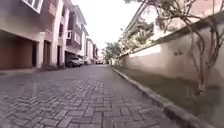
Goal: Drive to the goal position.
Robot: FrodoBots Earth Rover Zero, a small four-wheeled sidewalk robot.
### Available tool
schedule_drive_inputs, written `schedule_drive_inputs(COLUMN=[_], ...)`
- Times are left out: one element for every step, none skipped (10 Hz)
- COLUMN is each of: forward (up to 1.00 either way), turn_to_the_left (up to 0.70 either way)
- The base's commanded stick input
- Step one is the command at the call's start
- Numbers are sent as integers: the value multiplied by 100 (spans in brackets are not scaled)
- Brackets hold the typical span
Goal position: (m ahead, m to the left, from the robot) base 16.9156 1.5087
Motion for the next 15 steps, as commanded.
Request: schedule_drive_inputs(forward=[70, 70, 70, 70, 70, 70, 70, 70, 70, 70, 70, 70, 70, 70, 70], turn_to_the_left=[0, 0, 0, 0, 0, 0, 0, 0, 0, 0, 0, 0, 0, 0, 0])
